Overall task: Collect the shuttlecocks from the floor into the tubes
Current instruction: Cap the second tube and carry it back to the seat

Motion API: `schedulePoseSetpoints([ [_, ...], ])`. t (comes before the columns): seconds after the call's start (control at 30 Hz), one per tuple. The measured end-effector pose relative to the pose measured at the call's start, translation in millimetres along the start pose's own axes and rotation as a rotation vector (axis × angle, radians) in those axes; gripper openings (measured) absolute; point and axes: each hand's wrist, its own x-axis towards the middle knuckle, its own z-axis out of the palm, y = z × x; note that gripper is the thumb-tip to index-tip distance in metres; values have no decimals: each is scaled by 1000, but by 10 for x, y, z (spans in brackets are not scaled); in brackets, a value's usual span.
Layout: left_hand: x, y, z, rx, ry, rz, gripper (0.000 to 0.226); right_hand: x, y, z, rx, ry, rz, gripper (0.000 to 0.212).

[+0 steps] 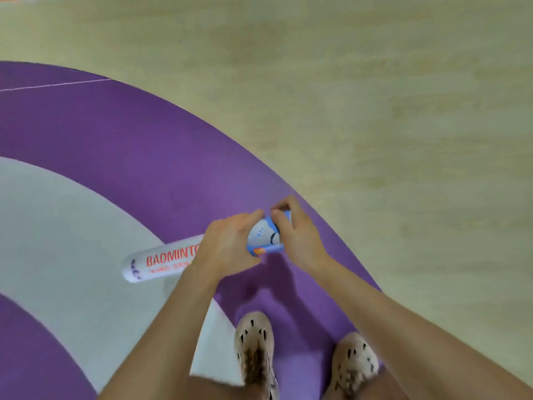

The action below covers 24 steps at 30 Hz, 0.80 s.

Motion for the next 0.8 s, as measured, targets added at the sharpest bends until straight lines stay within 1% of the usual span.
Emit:
schedulePoseSetpoints([
  [0.07, -312, 129, -240, -45, -12, -32, 51, -311, -310, -99, -72, -94, 24, 28],
  [0.1, -470, 183, -452, -57, -23, -46, 52, -440, -537, -139, -89, -158, 42, 34],
  [0.2, -943, 234, -1298, -76, -22, -147, 52, -787, -1443, -227, -110, -309, 52, 65],
  [0.23, -1113, 222, -1620, -105, 6, -202, 54, -904, -1784, -236, -131, -360, 33, 69],
  [0.27, -1313, 187, -1931, -151, 39, -273, 55, -1023, -2125, -235, -142, -400, 7, 67],
  [0.33, -1800, 94, -2528, -293, 156, -436, 58, -1260, -2810, -215, -192, -448, -50, 63],
  [0.37, -2063, 28, -2801, -366, 227, -517, 59, -1370, -3142, -189, -274, -467, -89, 64],
  [0.43, -2592, -82, -3301, -484, 354, -671, 58, -1567, -3758, -103, -555, -501, -215, 67],
  [0.5, -3088, -159, -3740, -556, 478, -809, 55, -1706, -4262, 60, -833, -540, -344, 61],
  [0.57, -3558, -220, -4088, -581, 578, -909, 54, -1854, -4685, 322, -1004, -599, -467, 61],
  [0.63, -3994, -270, -4388, -567, 691, -983, 58, -2039, -5067, 656, -1120, -642, -551, 65],
  [0.73, -4626, -336, -4734, -516, 898, -1061, 72, -2356, -5525, 1193, -1234, -654, -664, 72],
  [0.8, -5011, -424, -4901, -491, 1009, -1118, 73, -2565, -5778, 1519, -1265, -677, -716, 74],
])
